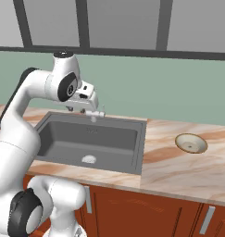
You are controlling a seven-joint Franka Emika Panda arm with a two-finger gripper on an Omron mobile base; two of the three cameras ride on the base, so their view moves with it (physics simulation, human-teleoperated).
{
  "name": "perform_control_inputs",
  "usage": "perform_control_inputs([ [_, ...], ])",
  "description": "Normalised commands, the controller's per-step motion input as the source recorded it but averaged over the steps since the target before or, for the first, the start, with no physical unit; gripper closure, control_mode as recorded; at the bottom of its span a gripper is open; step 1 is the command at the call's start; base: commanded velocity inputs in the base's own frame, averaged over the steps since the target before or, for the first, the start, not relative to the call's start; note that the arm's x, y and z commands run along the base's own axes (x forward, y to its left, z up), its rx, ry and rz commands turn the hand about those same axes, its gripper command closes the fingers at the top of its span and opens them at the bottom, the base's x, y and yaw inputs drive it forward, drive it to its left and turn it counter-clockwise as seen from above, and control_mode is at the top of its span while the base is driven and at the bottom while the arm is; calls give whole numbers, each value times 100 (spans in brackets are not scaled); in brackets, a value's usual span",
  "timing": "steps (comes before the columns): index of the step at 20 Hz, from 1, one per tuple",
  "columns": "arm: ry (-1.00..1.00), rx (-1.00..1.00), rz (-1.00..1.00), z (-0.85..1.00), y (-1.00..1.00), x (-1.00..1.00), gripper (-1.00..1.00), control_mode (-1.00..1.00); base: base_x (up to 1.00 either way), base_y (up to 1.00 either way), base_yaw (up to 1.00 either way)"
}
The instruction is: Rinse each bowl for a few seconds and place them down in the sink or on the counter.
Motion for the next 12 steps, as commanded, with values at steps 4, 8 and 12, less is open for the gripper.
perform_control_inputs([
  [4, -3, -1, 0, 0, 0, -7, -100, -100, 0, 0, 0],
  [8, -8, -1, 0, 0, 1, -29, -100, -100, 0, 0, 0],
  [12, -15, 0, 1, -6, 0, -24, -100, -100, 0, 0, 0],
])
